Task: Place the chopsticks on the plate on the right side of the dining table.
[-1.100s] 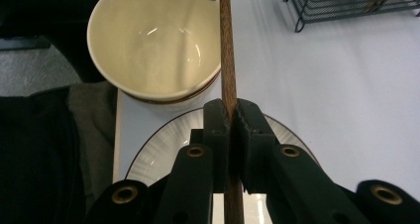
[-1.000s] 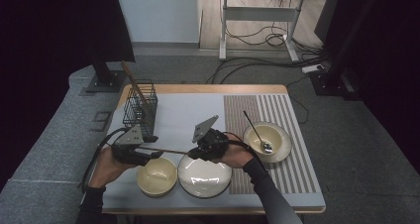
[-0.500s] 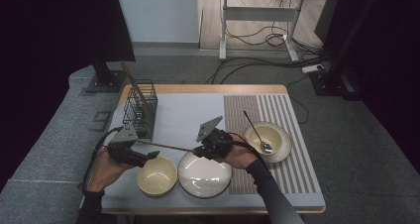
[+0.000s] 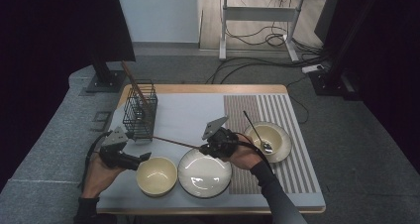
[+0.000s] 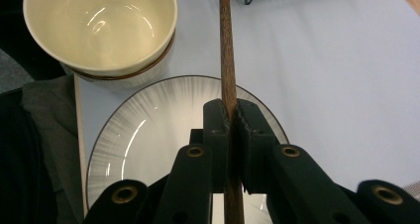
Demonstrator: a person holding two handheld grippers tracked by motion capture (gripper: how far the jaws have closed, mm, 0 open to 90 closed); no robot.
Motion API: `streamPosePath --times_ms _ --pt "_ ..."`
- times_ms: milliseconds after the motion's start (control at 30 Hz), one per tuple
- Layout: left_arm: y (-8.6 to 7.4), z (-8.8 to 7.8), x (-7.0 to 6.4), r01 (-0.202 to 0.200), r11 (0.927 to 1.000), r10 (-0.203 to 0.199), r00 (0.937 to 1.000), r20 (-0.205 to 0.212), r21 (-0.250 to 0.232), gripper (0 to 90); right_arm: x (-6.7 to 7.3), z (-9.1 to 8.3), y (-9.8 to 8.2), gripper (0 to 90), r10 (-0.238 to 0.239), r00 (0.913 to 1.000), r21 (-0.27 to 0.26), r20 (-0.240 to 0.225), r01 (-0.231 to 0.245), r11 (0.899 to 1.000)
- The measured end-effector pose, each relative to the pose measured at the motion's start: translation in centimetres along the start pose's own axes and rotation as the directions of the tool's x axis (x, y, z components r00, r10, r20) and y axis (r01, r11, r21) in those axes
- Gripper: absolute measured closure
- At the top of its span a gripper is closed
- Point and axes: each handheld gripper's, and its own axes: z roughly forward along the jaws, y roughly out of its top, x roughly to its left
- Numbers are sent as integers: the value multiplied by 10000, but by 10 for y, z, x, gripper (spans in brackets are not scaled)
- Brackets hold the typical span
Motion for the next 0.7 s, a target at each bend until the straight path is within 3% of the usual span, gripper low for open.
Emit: streamPosePath --times_ms 467,700 --pt "-20 -7 9 528 9984 -541 9960 -704 -208 0 -7 -15 -22 836 522 9972 -127 534 -516 9986" --pt "-32 -12 14 807 9962 -839 9906 -1080 -339 0 -11 -20 -32 836 795 9934 -200 828 -781 9967"
